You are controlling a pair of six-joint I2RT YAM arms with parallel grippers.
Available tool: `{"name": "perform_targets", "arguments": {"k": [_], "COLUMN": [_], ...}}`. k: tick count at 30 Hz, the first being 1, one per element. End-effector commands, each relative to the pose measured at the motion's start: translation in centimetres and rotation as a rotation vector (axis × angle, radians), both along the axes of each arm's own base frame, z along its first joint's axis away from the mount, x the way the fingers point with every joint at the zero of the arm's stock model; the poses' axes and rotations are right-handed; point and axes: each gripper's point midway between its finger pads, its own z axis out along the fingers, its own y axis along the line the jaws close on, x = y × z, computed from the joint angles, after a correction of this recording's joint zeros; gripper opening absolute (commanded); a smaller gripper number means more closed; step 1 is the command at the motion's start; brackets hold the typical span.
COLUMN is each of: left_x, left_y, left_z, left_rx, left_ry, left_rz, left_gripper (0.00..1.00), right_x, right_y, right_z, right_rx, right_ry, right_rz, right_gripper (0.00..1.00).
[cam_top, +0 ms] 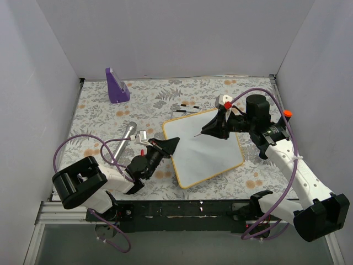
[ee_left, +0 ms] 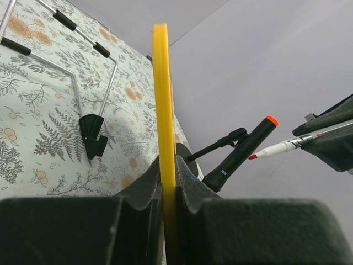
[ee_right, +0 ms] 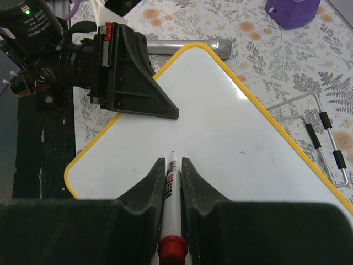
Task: Write a sentence on the whiteboard
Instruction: Write on the whiteboard with the whiteboard marker without the cap.
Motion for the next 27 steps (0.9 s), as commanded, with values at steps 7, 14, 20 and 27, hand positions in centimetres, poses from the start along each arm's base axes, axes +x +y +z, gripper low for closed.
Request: {"name": "perform_targets", "arguments": {"k": [7, 14, 20, 27], "left_x": [-0.1, -0.1, -0.1, 0.0], "left_y": [1.0, 1.0, 0.9, 0.7], "left_z": [3.4, 3.5, 3.5, 3.5], "left_rx": [-0.046, -0.048, -0.051, -0.053], "left_ry": [-0.116, -0.111, -0.106, -0.101], "left_rz": [0.039, 0.041, 0.038, 0.036], "left_gripper": [0.0, 0.0, 0.0, 0.0], "right_x": [-0.7, -0.8, -0.5, -0.6], "right_y": [0.4, 1.1, 2.0, 2.8], "right_z": [0.1, 0.1, 0.8, 1.2], "right_rx": [0.023, 0.001, -0.03, -0.028], "right_ry": [-0.022, -0.023, -0.058, -0.074], "right_rz": [0.06, 0.092, 0.1, 0.102], "right_gripper": [0.01, 0.01, 0.01, 0.01]}}
